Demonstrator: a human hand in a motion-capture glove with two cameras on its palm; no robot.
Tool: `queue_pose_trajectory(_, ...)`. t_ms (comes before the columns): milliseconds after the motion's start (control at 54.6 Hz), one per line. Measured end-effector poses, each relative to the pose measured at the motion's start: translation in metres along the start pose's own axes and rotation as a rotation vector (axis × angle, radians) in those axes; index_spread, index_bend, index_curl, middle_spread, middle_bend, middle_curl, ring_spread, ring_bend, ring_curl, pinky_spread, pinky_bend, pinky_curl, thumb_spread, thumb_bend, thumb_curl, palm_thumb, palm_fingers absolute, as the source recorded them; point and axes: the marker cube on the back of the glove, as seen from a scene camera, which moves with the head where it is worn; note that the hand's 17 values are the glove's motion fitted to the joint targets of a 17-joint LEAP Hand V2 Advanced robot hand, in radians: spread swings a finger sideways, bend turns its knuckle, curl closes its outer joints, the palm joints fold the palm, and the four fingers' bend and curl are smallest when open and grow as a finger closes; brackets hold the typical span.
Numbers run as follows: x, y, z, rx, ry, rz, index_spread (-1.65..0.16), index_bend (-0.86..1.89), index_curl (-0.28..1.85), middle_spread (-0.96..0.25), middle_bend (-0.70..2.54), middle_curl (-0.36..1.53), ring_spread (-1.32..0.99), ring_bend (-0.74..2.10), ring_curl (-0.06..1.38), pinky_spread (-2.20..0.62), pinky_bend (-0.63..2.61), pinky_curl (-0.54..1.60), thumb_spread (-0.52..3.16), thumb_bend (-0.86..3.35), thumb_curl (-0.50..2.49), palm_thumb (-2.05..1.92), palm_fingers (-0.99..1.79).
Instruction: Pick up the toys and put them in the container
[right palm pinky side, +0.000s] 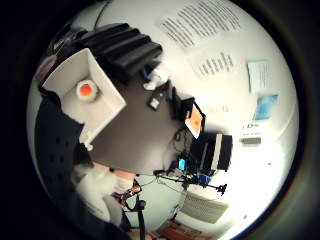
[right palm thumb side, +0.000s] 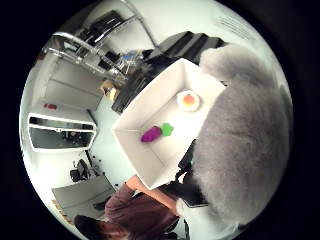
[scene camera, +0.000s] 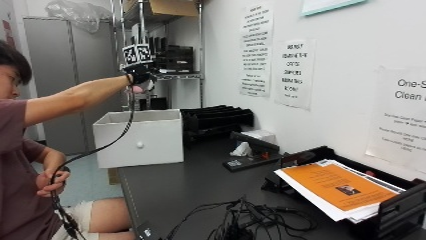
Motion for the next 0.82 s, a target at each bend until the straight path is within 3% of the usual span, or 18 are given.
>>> queue_pose_trajectory(73, -0.012, 0.003, 0.008, 0.052, -0.055, -0.074, -0.2, 0.96, 0.93, -0.21, 1.24, 0.71, -0.24, 1.45, 0.56, -0.28, 0.92, 0.53, 0.93, -0.01, 0.72, 0.42, 1.11)
queue_pose_trajectory(146, -0.036, 0.002, 0.019, 0.01, -0.03, -0.289, -0.2, 0.95, 0.94, -0.21, 1.23, 0.7, -0.24, 1.45, 0.55, -0.28, 0.93, 0.53, 0.93, -0.02, 0.73, 0.42, 1.1)
queue_pose_trajectory(220, -0.048, 0.0, 0.031, -0.101, 0.042, -0.374, -0.2, 0.92, 0.95, -0.22, 1.22, 0.7, -0.24, 1.44, 0.54, -0.28, 0.93, 0.54, 0.92, -0.02, 0.73, 0.41, 1.07)
queue_pose_trajectory(275, -0.056, -0.003, 0.038, -0.15, 0.032, -0.322, -0.2, 0.9, 0.95, -0.22, 1.2, 0.7, -0.24, 1.44, 0.54, -0.28, 0.92, 0.53, 0.92, -0.02, 0.73, 0.4, 1.07)
queue_pose_trajectory(366, -0.065, -0.002, 0.049, -0.328, 0.001, -0.175, -0.21, 0.74, 0.93, -0.26, 0.98, 0.63, -0.25, 1.35, 0.52, -0.28, 0.96, 0.55, 1.06, -0.1, 0.62, 0.14, 0.66)
queue_pose_trajectory(403, -0.068, -0.002, 0.053, -0.383, -0.025, -0.159, -0.21, 0.56, 0.9, -0.26, 0.85, 0.6, -0.25, 1.37, 0.54, -0.28, 1.06, 0.57, 1.08, -0.11, 0.58, 0.03, 0.44)
queue_pose_trajectory(439, -0.07, -0.003, 0.054, -0.406, -0.046, -0.158, -0.22, 0.4, 0.87, -0.24, 0.75, 0.57, -0.23, 1.26, 0.51, -0.22, 1.09, 0.59, 1.08, -0.11, 0.54, -0.05, 0.01)
queue_pose_trajectory(458, -0.07, -0.003, 0.054, -0.408, -0.051, -0.163, -0.22, 0.39, 0.86, -0.23, 0.74, 0.57, -0.23, 1.26, 0.52, -0.21, 1.11, 0.6, 1.09, -0.1, 0.53, -0.07, 0.01)
queue_pose_trajectory(476, -0.07, -0.003, 0.054, -0.406, -0.054, -0.169, -0.23, 0.28, 0.8, -0.2, 0.62, 0.52, -0.18, 1.14, 0.47, -0.17, 1.16, 0.6, 1.08, -0.11, 0.51, -0.1, -0.29)
queue_pose_trajectory(494, -0.07, -0.003, 0.054, -0.404, -0.055, -0.175, -0.23, 0.22, 0.76, -0.18, 0.57, 0.5, -0.16, 1.05, 0.44, -0.14, 1.16, 0.57, 1.08, -0.11, 0.5, -0.1, -0.37)
queue_pose_trajectory(623, -0.058, -0.001, 0.046, -0.35, -0.06, -0.145, -0.25, 0.08, 0.54, -0.09, 0.29, 0.4, -0.06, 0.67, 0.28, -0.04, 1.08, 0.49, 1.08, -0.09, 0.41, -0.12, -0.41)
queue_pose_trajectory(824, -0.031, 0.006, 0.022, -0.237, -0.075, -0.145, -0.24, 0.05, 0.39, -0.04, 0.15, 0.35, 0.0, 0.47, 0.22, 0.01, 0.91, 0.41, 1.08, -0.09, 0.33, -0.12, -0.32)
